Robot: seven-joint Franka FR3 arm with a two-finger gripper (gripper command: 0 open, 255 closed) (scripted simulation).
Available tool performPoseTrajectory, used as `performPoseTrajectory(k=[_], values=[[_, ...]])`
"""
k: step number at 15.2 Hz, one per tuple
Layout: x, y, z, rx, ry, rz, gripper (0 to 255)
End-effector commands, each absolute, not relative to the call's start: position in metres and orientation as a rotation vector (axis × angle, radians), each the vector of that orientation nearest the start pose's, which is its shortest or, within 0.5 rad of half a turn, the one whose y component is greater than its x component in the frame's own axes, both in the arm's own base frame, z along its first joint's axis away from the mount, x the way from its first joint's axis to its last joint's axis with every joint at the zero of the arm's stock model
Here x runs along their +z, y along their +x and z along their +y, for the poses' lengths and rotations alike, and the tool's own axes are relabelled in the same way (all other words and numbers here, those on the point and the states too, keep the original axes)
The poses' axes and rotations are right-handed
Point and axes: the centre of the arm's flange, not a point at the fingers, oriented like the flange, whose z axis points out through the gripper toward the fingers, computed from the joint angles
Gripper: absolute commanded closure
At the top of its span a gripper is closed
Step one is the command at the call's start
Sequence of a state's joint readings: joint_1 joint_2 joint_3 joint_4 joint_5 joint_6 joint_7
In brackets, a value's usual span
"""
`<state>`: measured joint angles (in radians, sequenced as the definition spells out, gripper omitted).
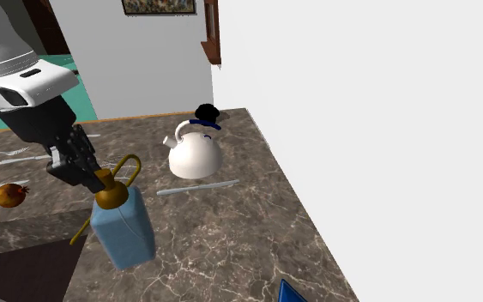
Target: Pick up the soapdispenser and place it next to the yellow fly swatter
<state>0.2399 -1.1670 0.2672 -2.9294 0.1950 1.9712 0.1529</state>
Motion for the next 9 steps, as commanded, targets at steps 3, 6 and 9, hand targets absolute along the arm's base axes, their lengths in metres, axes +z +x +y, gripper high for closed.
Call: performPoseTrajectory(k=[3,6,9], values=[[0.446,0.216,0.122,-0.328,-3.121,-0.25,0],[0.446,0.216,0.122,-0.328,-3.121,-0.25,0],[0.472,0.211,0.122,-0.328,-3.121,-0.25,0]])
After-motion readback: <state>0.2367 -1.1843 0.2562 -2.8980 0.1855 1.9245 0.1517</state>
